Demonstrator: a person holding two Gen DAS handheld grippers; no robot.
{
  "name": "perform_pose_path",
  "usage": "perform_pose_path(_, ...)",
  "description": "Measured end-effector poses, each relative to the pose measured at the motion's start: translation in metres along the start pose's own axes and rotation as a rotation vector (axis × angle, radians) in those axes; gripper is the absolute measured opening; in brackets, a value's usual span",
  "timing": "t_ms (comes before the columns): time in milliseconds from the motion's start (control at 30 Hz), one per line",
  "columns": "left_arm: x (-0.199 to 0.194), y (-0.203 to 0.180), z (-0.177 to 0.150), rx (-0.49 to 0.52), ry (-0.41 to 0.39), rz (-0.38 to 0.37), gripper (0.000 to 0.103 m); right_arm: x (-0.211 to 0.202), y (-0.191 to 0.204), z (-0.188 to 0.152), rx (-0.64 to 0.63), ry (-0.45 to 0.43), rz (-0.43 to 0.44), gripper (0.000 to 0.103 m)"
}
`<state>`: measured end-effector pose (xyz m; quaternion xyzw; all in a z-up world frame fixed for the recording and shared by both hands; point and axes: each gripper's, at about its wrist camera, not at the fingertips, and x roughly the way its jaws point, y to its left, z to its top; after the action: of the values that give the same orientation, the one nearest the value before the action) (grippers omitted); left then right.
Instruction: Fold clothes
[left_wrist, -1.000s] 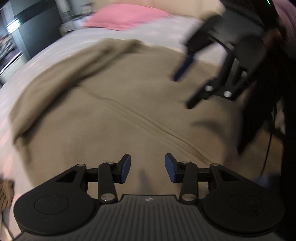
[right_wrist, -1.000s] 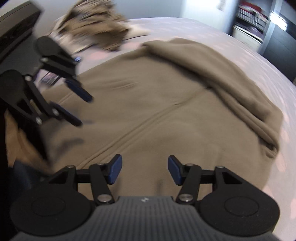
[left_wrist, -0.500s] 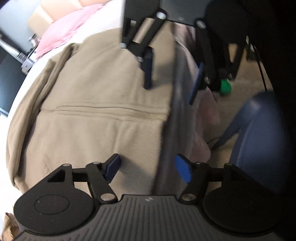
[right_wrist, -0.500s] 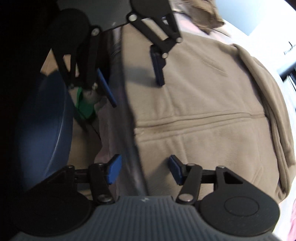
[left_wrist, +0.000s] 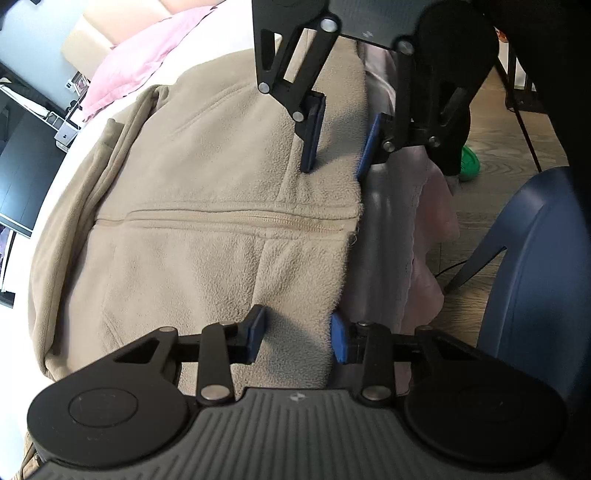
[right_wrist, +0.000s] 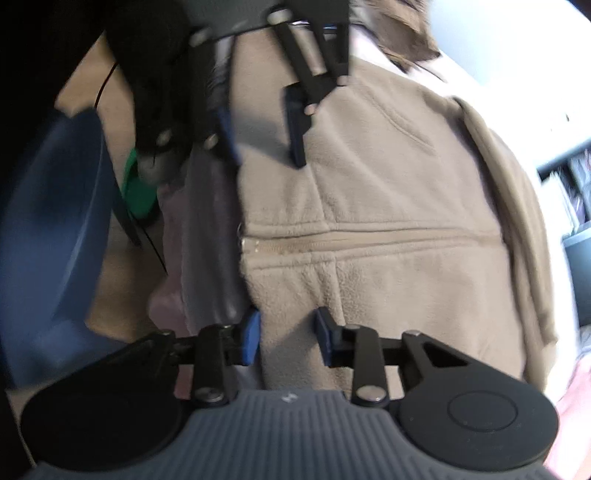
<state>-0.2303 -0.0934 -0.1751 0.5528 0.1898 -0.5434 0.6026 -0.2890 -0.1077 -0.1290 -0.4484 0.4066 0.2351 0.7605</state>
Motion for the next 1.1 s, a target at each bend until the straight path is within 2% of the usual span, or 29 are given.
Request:
perform_pose_path(67,-0.003,0.004,-0.001,-0.027,-0.011,0.003,0.021,0.001,0.017,-0.002,-0.132,0.01,-0.049,0.036)
perform_pose_path(100,-0.006,0.011,0.0,-0.07,-0.025,-0.001,0.013,0.001,0.019,-0.002,-0.144,0.012,-0.057,0.036)
perform_pose_path(267,-0.018,0.05,-0.001,-0.294,-0.097,-0.003,0.011,-0.007,0.008,-0.005,-0.048,0.004,-0.046,0.036)
perform_pose_path(300,-0.02,0.057,-0.001,-0.33,-0.107,-0.004,0.011,-0.009,0.009,-0.006,-0.053,0.0,-0.054,0.043)
perform_pose_path(333,-0.02,0.064,-0.001,-0.359,-0.114,-0.007,0.011,-0.009,0.012,-0.005,-0.071,0.0,-0.064,0.052)
perform_pose_path(467,-0.023,0.077,0.0,-0.411,-0.13,-0.012,0.011,-0.006,0.017,-0.001,-0.105,0.031,-0.133,0.051)
perform_pose_path(533,-0.023,0.078,0.0,-0.4,-0.125,-0.011,0.011,-0.008,0.006,-0.002,-0.049,0.032,-0.181,0.016)
perform_pose_path(567,-0.023,0.078,0.001,-0.393,-0.122,-0.009,0.011,-0.01,-0.003,-0.001,-0.005,0.03,-0.19,0.016)
perform_pose_path(667,-0.024,0.071,0.003,-0.355,-0.13,0.029,0.022,-0.02,-0.028,-0.002,0.129,-0.005,-0.182,0.015)
perform_pose_path(700,-0.024,0.068,0.004,-0.342,-0.134,0.043,0.034,-0.023,-0.034,-0.002,0.149,-0.014,-0.194,0.015)
perform_pose_path(733,-0.025,0.066,0.005,-0.329,-0.138,0.057,0.05,-0.025,-0.039,-0.001,0.169,-0.022,-0.204,0.015)
perform_pose_path(800,-0.023,0.055,0.007,-0.27,-0.134,0.075,0.059,-0.027,-0.05,-0.001,0.211,-0.032,-0.208,0.015)
perform_pose_path(933,-0.012,0.032,0.009,-0.128,-0.071,0.104,0.063,-0.028,-0.07,0.002,0.287,-0.043,-0.215,0.015)
perform_pose_path(1000,-0.005,0.03,0.007,-0.115,-0.005,0.147,0.062,-0.027,-0.076,0.005,0.325,-0.05,-0.202,0.015)
perform_pose_path(1067,0.001,0.033,0.004,-0.127,0.052,0.18,0.049,-0.028,-0.081,0.006,0.341,-0.052,-0.188,0.015)
perform_pose_path(1100,0.002,0.037,0.003,-0.151,0.065,0.181,0.036,-0.028,-0.082,0.005,0.337,-0.05,-0.18,0.015)
